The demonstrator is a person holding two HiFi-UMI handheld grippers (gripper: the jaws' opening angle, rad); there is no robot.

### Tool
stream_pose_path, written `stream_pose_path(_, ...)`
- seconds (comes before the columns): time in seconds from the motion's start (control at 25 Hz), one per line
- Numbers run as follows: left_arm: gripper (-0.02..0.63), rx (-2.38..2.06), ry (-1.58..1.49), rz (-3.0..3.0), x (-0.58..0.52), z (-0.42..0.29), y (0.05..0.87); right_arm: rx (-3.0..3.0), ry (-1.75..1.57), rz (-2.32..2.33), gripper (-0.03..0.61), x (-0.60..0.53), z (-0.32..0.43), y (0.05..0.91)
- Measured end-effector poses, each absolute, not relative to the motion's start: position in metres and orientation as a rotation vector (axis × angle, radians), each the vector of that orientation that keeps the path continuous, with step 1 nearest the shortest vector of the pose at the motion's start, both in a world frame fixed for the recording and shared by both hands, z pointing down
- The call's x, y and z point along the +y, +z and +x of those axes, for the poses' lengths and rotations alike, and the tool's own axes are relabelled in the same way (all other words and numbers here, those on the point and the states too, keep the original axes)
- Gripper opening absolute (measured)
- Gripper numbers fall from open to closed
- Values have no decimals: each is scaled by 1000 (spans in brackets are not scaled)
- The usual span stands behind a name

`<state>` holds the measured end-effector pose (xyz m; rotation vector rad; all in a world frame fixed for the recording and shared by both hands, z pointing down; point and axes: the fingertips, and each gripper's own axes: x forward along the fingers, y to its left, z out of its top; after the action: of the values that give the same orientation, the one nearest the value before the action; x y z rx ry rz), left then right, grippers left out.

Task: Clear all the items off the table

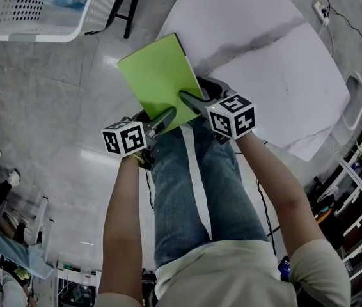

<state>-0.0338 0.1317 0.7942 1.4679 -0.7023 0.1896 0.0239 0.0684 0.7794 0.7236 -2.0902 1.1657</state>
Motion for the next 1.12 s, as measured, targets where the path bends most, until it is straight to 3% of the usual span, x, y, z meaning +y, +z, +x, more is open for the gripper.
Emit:
stream_pose_path(0.4,162,-765,100,1527,122,-51,755,-2099,1130,732,256,65,16,764)
stream_pose_path(1.12,138,-925,89,1551,121,-48,683,-2071,1095,803,195,61,35,705)
